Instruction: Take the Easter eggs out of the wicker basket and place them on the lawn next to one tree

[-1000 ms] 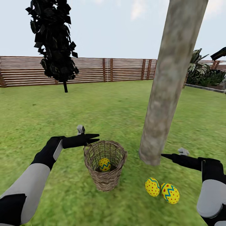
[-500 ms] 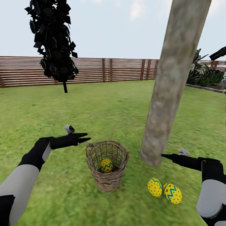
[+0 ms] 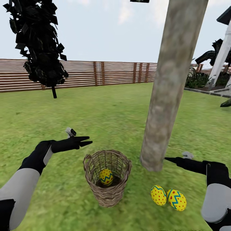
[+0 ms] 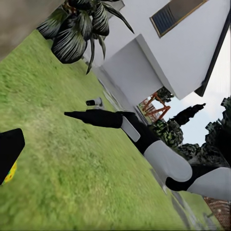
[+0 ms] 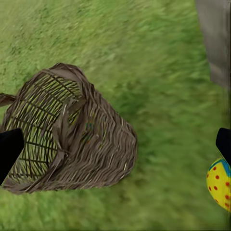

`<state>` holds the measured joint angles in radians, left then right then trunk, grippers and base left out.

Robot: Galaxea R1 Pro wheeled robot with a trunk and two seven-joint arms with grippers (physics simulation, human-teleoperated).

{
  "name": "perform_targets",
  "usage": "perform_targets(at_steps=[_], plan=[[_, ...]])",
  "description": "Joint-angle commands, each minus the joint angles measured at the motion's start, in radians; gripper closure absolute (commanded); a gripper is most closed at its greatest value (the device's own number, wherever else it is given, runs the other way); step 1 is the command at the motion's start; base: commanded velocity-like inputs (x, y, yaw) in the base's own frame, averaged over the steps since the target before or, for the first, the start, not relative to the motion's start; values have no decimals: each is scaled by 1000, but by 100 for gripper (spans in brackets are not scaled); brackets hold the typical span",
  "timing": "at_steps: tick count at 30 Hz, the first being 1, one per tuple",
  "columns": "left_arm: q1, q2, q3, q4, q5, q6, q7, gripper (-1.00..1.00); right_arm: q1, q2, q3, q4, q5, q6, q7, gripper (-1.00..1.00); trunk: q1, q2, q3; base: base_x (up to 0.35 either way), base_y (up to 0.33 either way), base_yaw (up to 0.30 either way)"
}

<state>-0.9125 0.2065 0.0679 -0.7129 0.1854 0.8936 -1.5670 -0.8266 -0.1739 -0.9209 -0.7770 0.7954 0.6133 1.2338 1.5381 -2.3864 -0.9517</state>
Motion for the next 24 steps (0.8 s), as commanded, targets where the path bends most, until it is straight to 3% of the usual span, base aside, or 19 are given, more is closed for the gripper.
perform_targets(at_steps=[1, 12, 24], plan=[[0, 1, 0, 0, 0, 10, -4, -100, -2, 1, -4, -1, 6, 8, 7, -100, 0, 0, 0, 17, 11, -230], [0, 0, 0, 1, 0, 10, -4, -100, -2, 1, -4, -1, 5, 8, 7, -100, 0, 0, 12, 2, 7, -230], [0, -2, -1, 1, -1, 10, -4, -100, -2, 1, -4, -1, 5, 9, 7, -100, 0, 0, 26, 0, 264, -228]])
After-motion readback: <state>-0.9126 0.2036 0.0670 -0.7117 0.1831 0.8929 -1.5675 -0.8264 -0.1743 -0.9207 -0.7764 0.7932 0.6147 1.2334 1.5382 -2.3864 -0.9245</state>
